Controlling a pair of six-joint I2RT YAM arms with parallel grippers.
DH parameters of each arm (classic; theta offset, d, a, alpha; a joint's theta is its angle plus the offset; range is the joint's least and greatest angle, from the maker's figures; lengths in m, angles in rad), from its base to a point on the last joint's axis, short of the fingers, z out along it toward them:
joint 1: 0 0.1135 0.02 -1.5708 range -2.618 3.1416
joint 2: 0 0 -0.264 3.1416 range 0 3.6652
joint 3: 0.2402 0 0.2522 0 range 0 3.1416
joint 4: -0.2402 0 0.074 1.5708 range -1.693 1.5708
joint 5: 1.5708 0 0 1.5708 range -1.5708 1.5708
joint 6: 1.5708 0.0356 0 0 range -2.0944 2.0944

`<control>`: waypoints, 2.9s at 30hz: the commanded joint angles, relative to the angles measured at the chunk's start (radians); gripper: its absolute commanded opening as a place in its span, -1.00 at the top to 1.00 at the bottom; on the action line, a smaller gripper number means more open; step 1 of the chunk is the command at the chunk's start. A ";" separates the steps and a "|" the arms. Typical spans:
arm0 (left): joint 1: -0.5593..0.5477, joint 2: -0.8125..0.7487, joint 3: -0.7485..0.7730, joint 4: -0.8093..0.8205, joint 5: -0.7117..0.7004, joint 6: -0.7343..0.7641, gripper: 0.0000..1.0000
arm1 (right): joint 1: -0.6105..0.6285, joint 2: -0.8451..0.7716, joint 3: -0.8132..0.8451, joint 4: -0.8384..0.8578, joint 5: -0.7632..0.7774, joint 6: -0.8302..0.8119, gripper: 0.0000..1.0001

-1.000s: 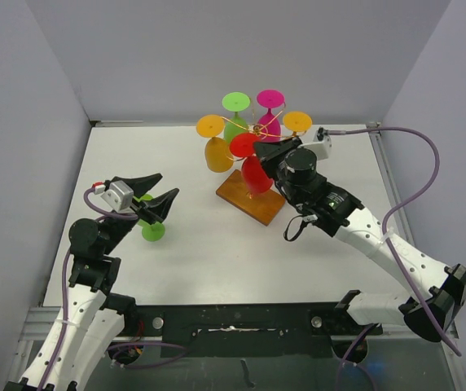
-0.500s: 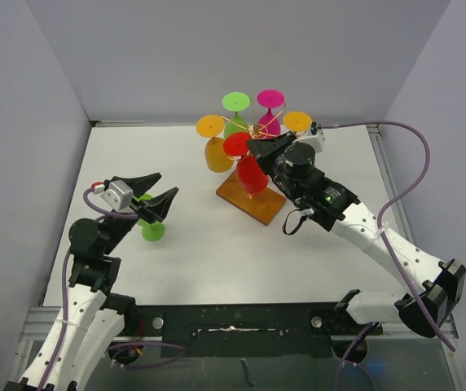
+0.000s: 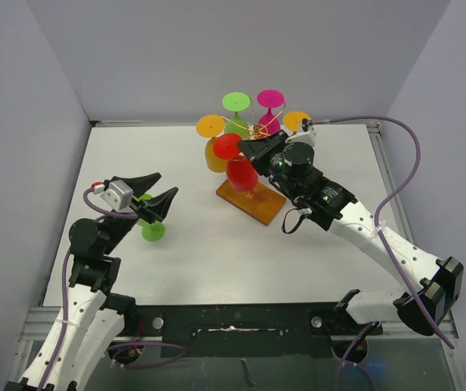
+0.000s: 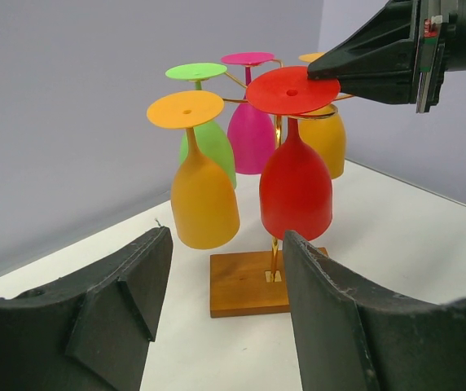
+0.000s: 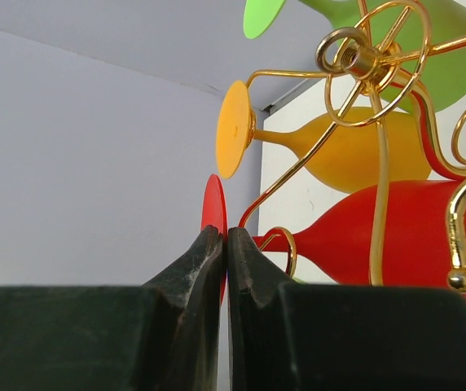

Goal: Place the wine glass upside down on the wine glass rack

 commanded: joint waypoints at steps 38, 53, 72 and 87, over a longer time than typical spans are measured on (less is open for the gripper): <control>0.000 -0.011 0.005 0.032 -0.025 0.003 -0.09 | -0.004 -0.103 -0.054 -0.007 0.084 -0.011 0.97; 0.000 0.001 0.019 0.009 -0.077 0.006 -0.09 | -0.006 -0.128 -0.069 -0.021 0.124 -0.011 0.43; -0.001 0.062 0.115 -0.217 -0.334 -0.074 -0.24 | -0.030 -0.290 -0.143 0.016 0.209 -0.122 -0.10; 0.001 0.270 0.360 -0.882 -0.555 -0.334 -0.04 | -0.033 -0.329 -0.136 0.105 0.241 -0.456 -0.15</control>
